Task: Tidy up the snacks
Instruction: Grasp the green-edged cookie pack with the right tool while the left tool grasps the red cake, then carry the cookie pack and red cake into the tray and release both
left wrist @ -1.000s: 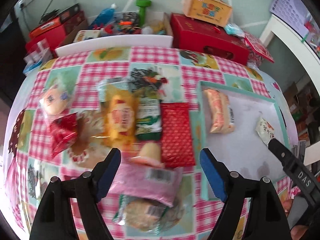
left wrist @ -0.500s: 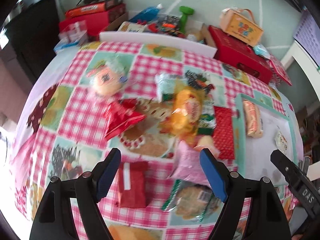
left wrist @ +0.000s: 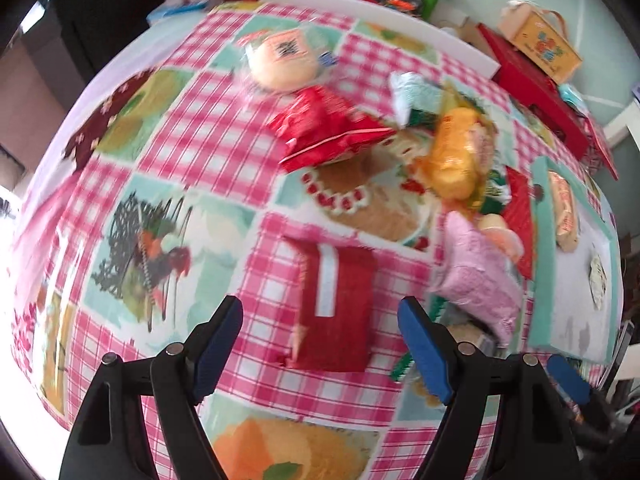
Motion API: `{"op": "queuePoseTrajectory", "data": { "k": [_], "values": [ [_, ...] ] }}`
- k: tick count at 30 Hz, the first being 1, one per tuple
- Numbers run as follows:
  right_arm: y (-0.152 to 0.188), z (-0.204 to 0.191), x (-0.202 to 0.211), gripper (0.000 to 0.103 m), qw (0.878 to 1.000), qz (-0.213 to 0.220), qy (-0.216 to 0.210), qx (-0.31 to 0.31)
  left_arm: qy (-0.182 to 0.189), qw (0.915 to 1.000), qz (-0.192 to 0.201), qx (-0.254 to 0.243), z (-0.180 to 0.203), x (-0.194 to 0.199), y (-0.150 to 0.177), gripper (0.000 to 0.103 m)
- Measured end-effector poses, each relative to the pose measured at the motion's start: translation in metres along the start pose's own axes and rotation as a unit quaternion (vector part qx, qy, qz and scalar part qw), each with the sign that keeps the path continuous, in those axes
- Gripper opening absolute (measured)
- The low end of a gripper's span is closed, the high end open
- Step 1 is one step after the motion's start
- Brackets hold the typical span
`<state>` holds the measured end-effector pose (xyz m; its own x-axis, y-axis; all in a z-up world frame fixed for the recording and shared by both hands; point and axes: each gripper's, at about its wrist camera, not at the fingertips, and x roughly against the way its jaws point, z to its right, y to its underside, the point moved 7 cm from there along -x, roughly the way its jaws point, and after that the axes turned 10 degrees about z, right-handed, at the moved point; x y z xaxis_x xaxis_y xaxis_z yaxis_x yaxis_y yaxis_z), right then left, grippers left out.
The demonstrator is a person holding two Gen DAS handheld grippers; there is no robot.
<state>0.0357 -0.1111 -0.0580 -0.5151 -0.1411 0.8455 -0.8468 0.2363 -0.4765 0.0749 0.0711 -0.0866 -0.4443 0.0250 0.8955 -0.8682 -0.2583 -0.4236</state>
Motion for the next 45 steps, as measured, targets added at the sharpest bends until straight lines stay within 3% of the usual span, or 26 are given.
{"op": "queuePoseTrajectory", "data": {
  "k": [7, 14, 20, 24, 28, 31, 45],
  "values": [
    [0.013, -0.010, -0.020, 0.098, 1.000, -0.025, -0.007, 0.003, 0.004, 0.9996, -0.017, 0.022, -0.013, -0.010, 0.005, 0.069],
    [0.021, -0.013, -0.046, 0.095, 0.998, -0.055, 0.001, 0.003, 0.001, 0.9997, -0.024, 0.010, -0.010, -0.020, 0.006, 0.063],
    [0.022, -0.025, -0.058, 0.095, 0.998, -0.048, 0.025, 0.038, -0.004, 0.9996, -0.025, -0.009, 0.001, -0.027, 0.004, 0.062],
    [0.024, -0.033, -0.062, 0.095, 0.996, -0.045, 0.041, 0.058, -0.007, 0.9995, -0.023, -0.021, 0.010, -0.029, 0.003, 0.052],
    [0.027, -0.035, -0.062, 0.083, 0.996, -0.038, 0.049, 0.063, -0.002, 0.9995, -0.021, -0.023, 0.019, -0.031, 0.001, 0.042],
    [0.027, -0.028, -0.060, 0.071, 0.996, -0.032, 0.061, 0.064, -0.002, 0.9995, -0.020, -0.023, 0.023, -0.031, 0.001, 0.041],
    [0.016, -0.015, -0.048, 0.061, 0.998, -0.037, 0.020, 0.041, 0.012, 0.9997, -0.002, -0.023, 0.018, -0.018, -0.001, 0.041]
  ]
}}
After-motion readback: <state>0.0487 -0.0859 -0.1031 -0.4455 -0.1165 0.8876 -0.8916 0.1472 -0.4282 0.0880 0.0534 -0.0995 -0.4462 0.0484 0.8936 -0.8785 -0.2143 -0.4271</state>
